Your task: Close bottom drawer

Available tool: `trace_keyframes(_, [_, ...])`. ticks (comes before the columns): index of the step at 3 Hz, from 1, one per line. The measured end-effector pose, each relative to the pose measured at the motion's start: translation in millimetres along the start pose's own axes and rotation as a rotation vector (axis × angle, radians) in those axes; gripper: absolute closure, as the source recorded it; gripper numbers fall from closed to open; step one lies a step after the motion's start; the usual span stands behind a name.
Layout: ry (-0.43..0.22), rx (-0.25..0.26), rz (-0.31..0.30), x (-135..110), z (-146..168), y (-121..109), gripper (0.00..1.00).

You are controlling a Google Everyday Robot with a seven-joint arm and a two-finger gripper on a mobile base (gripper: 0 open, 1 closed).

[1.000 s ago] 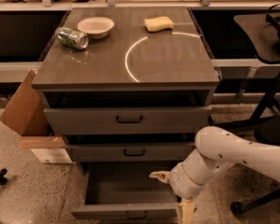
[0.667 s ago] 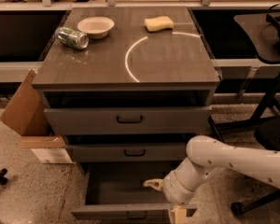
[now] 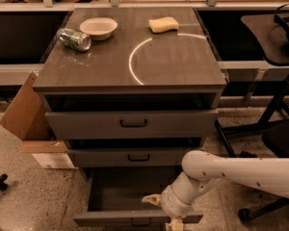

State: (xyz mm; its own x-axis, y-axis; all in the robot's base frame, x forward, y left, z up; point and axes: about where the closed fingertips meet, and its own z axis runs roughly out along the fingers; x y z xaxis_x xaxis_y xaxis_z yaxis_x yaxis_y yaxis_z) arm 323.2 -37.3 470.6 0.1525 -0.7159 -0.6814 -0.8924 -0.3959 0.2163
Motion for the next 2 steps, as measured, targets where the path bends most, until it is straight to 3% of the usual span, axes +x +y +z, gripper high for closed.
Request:
trace_keyframes(1, [0.021,-0.003,-0.002,7,10,-3,0.0])
trace_keyframes(2, [0.018,0.011,0.013,39,27,-11,0.0])
